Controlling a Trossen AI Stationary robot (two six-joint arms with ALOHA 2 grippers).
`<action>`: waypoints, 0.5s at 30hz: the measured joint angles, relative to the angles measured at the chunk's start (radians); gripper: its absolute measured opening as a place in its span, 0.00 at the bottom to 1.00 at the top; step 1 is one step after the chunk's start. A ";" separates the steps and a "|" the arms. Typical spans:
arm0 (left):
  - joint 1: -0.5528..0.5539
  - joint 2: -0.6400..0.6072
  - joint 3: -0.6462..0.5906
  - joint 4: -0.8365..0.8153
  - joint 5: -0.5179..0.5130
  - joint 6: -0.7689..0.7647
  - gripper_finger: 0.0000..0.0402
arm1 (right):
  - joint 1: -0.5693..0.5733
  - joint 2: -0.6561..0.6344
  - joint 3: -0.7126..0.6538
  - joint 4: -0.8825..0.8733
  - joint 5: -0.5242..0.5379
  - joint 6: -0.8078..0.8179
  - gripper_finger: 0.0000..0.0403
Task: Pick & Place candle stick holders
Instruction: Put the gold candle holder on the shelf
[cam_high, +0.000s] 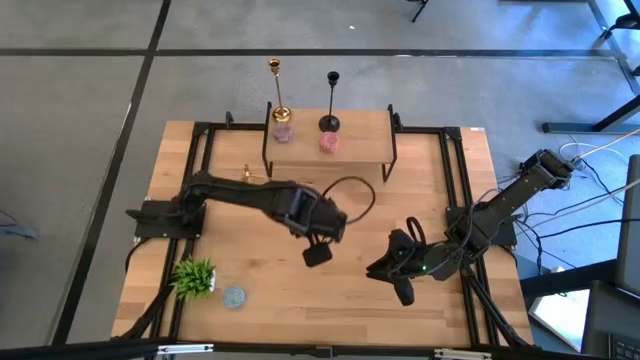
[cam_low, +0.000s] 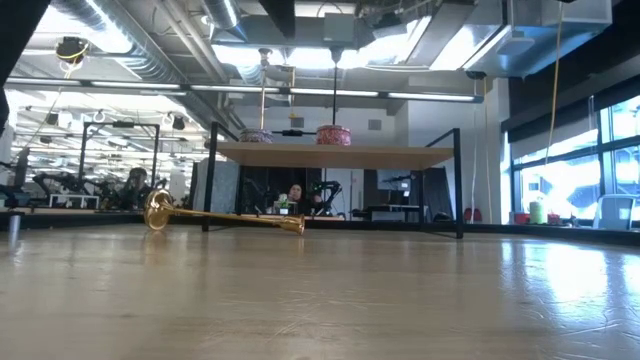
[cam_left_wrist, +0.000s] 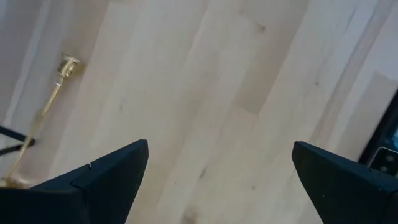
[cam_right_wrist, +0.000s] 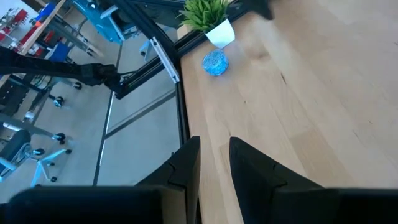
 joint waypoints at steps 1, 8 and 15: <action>-0.014 0.000 0.000 0.000 -0.001 -0.019 0.99 | 0.000 0.000 0.000 0.000 -0.001 0.000 0.22; -0.105 0.000 0.000 0.000 -0.047 -0.138 0.99 | 0.000 0.000 0.000 0.003 -0.018 -0.022 0.22; -0.232 0.005 0.000 0.003 0.045 -0.112 0.99 | 0.000 0.000 0.000 0.003 -0.026 -0.030 0.22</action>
